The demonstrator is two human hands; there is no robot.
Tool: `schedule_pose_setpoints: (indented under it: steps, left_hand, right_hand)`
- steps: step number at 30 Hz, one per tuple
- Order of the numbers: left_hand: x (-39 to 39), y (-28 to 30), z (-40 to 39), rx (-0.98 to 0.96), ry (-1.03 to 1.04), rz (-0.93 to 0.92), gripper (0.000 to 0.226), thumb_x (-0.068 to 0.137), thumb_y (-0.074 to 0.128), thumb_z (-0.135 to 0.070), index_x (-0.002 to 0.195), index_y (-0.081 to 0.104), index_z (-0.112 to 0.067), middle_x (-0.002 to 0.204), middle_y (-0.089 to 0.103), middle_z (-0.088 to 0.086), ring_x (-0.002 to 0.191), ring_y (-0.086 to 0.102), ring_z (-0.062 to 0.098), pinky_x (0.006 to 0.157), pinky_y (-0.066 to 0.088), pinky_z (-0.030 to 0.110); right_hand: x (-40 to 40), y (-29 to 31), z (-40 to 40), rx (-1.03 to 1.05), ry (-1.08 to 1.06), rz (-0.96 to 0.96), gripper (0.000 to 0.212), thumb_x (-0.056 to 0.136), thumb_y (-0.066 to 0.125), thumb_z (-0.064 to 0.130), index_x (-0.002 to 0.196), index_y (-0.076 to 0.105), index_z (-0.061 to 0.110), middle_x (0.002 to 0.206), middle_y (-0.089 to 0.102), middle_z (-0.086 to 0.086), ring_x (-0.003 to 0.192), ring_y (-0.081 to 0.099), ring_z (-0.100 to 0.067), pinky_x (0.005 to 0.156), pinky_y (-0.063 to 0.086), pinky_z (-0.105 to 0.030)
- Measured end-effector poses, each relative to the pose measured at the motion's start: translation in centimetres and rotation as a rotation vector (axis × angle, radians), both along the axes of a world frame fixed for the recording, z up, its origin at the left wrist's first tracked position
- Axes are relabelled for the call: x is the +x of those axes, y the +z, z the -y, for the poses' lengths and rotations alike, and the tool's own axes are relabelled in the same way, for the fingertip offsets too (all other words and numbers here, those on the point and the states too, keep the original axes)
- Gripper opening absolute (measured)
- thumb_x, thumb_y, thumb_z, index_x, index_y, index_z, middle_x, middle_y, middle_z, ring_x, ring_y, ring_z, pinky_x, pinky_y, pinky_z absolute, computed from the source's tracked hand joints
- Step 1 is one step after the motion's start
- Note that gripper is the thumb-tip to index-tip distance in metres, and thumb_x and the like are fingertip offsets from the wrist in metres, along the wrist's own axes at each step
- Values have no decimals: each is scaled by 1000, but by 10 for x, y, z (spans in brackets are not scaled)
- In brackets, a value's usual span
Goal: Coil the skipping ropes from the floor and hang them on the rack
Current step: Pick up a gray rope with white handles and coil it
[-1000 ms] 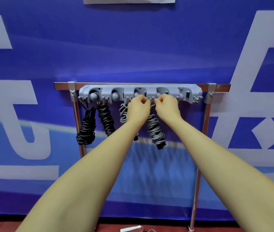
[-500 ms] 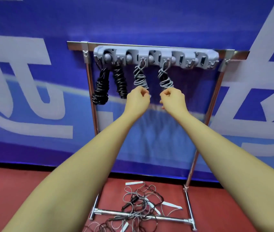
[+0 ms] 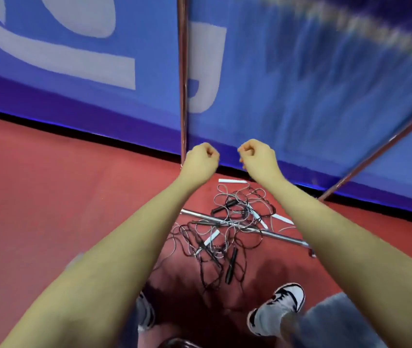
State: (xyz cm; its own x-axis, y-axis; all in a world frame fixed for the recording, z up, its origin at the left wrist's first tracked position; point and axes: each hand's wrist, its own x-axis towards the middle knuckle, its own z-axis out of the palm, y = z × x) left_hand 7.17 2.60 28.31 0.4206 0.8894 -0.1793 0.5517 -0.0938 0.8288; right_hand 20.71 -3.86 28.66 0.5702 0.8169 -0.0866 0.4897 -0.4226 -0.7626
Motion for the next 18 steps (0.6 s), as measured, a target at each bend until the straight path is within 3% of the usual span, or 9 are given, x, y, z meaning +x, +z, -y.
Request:
schedule_pose_setpoints:
  steps: [3, 5, 9, 12, 15, 18]
  left_hand:
    - [-12, -74, -17, -95, 7, -51, 12, 88, 50, -12, 79, 59, -11, 86, 69, 14, 83, 66, 31, 83, 52, 40]
    - [-19, -120, -24, -145, -21, -109, 11, 89, 50, -11, 83, 59, -7, 89, 68, 16, 83, 66, 33, 80, 52, 41]
    - [-10, -210, -30, -198, -129, -231, 17, 89, 48, -10, 94, 63, -2, 90, 67, 17, 85, 61, 34, 78, 50, 40]
    - [11, -259, -29, -242, -193, -268, 15, 86, 49, -8, 89, 63, -9, 90, 68, 13, 88, 61, 32, 80, 50, 39]
    - [29, -304, -21, -315, -229, -287, 16, 83, 48, -5, 83, 61, -15, 90, 69, 11, 88, 62, 31, 80, 51, 37]
    - [41, -343, -12, -367, -253, -315, 18, 82, 49, -2, 86, 62, -13, 92, 69, 12, 91, 63, 30, 81, 51, 34]
  right_hand:
    - [-8, -74, -16, -93, 62, -2, 17, 86, 50, 6, 85, 66, 10, 77, 68, -10, 73, 56, -21, 70, 43, -26]
    - [-12, -120, -22, -156, 113, 9, 20, 86, 49, 4, 90, 68, 8, 79, 65, -5, 74, 54, -17, 66, 36, -23]
    - [1, -220, -30, -301, 182, 22, 25, 84, 48, 2, 90, 69, 12, 89, 69, -1, 85, 62, -21, 81, 49, -32]
    - [23, -278, -25, -419, 195, 40, 26, 82, 46, 2, 90, 67, 14, 92, 70, -7, 88, 63, -29, 80, 51, -39]
    - [42, -327, -16, -585, 285, 92, 27, 87, 46, 5, 107, 63, 12, 109, 67, -9, 101, 60, -30, 87, 48, -35]
    - [53, -367, -6, -773, 449, 290, 31, 93, 50, 18, 123, 50, 10, 127, 57, -9, 119, 49, -30, 98, 34, -37]
